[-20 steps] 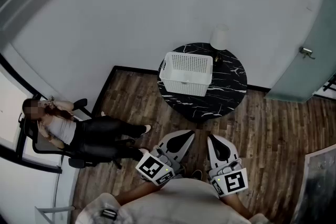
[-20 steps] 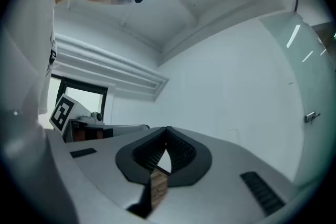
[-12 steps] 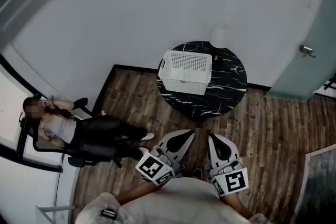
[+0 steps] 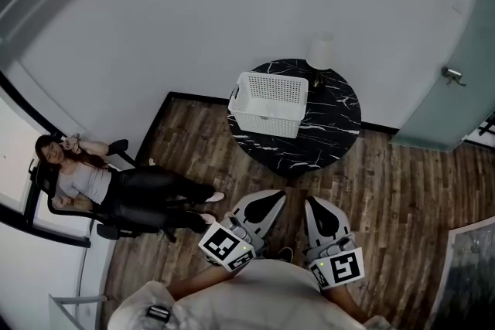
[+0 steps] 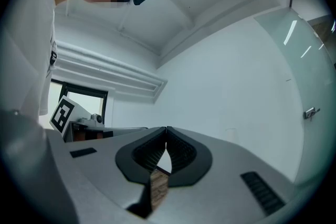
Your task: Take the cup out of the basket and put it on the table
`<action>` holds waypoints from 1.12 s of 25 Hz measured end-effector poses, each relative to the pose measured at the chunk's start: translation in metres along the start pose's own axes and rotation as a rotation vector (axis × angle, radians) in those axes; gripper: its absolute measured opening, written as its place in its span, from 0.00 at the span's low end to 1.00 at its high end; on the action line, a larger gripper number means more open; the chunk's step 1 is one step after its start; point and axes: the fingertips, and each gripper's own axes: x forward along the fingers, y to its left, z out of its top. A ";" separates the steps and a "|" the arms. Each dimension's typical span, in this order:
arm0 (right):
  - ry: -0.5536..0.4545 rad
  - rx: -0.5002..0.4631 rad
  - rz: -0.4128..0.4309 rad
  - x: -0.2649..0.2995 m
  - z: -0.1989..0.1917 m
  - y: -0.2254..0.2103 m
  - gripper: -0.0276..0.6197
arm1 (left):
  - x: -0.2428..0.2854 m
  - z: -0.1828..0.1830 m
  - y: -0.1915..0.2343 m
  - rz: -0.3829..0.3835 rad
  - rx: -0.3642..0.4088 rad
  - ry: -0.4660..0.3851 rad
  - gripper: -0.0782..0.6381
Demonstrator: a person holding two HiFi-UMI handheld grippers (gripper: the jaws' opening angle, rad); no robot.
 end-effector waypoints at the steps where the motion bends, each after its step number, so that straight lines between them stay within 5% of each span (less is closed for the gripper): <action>1: 0.000 0.003 0.000 -0.004 0.000 -0.004 0.05 | 0.003 -0.002 -0.004 0.000 0.000 0.003 0.12; 15: 0.014 0.012 -0.029 -0.028 -0.013 -0.045 0.05 | 0.037 -0.024 -0.029 0.004 -0.011 0.029 0.12; 28: 0.012 -0.009 -0.012 0.046 -0.020 -0.071 0.05 | 0.073 -0.017 0.045 0.011 -0.011 0.003 0.12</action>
